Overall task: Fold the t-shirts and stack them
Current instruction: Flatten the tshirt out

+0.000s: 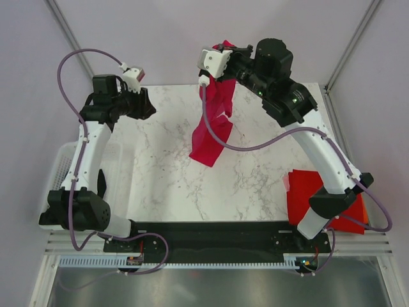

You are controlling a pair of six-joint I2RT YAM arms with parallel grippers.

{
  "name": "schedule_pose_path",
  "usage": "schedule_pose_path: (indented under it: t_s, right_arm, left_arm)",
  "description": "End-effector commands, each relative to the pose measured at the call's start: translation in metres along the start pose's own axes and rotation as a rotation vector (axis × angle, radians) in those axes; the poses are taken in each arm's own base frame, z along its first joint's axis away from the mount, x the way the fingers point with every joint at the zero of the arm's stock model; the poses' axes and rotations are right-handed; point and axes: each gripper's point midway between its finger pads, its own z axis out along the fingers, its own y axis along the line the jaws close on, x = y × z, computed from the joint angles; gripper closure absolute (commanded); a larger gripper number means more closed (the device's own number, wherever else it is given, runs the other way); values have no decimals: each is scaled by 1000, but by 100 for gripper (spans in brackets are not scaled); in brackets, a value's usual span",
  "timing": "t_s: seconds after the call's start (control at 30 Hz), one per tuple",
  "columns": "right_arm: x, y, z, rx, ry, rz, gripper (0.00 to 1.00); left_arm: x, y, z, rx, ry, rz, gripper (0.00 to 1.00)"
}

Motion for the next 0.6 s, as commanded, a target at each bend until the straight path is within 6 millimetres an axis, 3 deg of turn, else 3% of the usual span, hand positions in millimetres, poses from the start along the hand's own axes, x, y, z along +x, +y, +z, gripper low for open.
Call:
schedule_pose_path:
  t_s: [0.0, 0.03, 0.07, 0.13, 0.17, 0.27, 0.4, 0.57]
  right_arm:
    - [44, 13, 11, 37, 172, 72, 100]
    - [52, 18, 14, 31, 194, 81, 100]
    - [64, 26, 22, 17, 221, 87, 100]
    - [76, 29, 30, 21, 249, 96, 100]
    - [86, 41, 41, 4, 276, 95, 100]
    - [104, 48, 53, 3, 320, 91, 100]
    - [120, 54, 61, 2, 351, 112, 100]
    - [130, 56, 66, 23, 380, 150, 100]
  left_arm:
    - [24, -25, 8, 104, 35, -96, 53]
    - [35, -32, 13, 124, 59, -104, 53]
    - [64, -51, 25, 168, 130, -109, 53]
    - [85, -70, 38, 203, 172, -89, 53]
    - [109, -92, 45, 244, 219, -75, 53]
    - [134, -118, 58, 296, 273, -80, 52]
    - [157, -121, 83, 288, 339, -79, 41]
    - [165, -113, 119, 255, 372, -73, 38]
